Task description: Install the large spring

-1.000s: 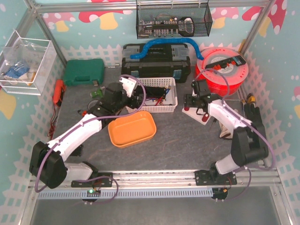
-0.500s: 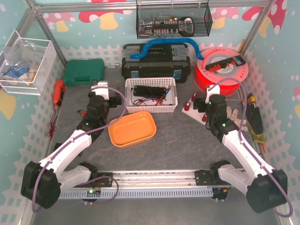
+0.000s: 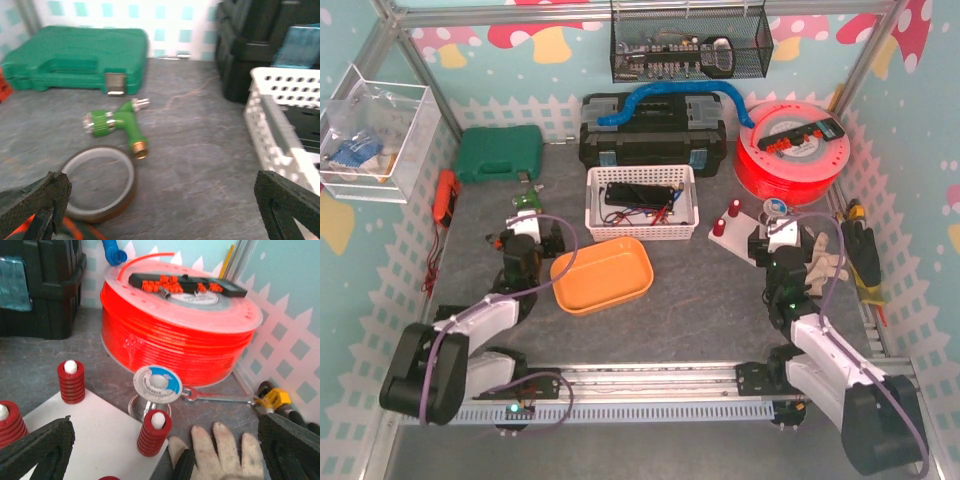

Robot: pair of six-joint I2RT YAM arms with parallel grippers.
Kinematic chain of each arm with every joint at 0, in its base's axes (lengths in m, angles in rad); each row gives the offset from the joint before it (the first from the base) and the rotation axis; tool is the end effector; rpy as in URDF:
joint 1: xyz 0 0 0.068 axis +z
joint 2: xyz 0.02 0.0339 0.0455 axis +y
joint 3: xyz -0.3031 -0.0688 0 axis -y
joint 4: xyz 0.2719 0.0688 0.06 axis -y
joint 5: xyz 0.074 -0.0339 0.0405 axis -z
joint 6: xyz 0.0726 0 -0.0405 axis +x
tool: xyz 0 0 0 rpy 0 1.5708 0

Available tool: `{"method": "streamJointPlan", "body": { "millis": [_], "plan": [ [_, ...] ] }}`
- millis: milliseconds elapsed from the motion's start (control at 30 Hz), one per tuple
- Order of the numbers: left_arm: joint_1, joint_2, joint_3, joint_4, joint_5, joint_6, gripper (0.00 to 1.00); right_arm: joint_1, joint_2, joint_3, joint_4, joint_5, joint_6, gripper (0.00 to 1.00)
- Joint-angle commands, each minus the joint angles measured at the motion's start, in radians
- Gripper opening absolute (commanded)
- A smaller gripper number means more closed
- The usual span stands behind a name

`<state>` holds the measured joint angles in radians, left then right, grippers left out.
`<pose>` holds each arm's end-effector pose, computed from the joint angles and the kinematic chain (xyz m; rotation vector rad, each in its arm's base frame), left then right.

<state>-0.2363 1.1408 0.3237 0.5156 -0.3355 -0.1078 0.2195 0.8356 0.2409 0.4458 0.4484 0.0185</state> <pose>0.2580 -0.0375 0.1895 -0.1109 1.8524 0.0751 0.2151 0.0158 0.2150 0.1594 1.7018 -0.2083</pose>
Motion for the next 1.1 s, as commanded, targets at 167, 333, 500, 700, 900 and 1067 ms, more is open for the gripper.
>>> {"method": "streamJointPlan", "body": {
  "millis": [167,333,500,700,900,1067],
  "plan": [
    [0.026,0.285,0.040,0.385,0.277,0.088,0.99,-0.058,0.250,-0.098,0.411,-0.095,0.039,0.99],
    [0.038,0.295,-0.012,0.547,0.096,0.135,0.99,-0.103,0.445,-0.028,0.565,-0.147,-0.001,0.99],
    [0.095,0.323,-0.049,0.635,0.171,0.108,0.99,-0.151,0.567,0.028,0.655,-0.220,-0.018,0.99],
    [0.165,0.356,-0.010,0.588,0.278,0.054,0.99,-0.190,0.642,0.024,0.721,-0.264,0.009,0.99],
    [0.181,0.386,-0.107,0.782,0.270,0.029,0.99,-0.204,0.684,-0.037,0.868,-0.317,0.001,0.99],
    [0.181,0.386,-0.093,0.758,0.291,0.037,0.99,-0.206,0.682,-0.033,0.854,-0.317,0.001,0.99]
  ]
}}
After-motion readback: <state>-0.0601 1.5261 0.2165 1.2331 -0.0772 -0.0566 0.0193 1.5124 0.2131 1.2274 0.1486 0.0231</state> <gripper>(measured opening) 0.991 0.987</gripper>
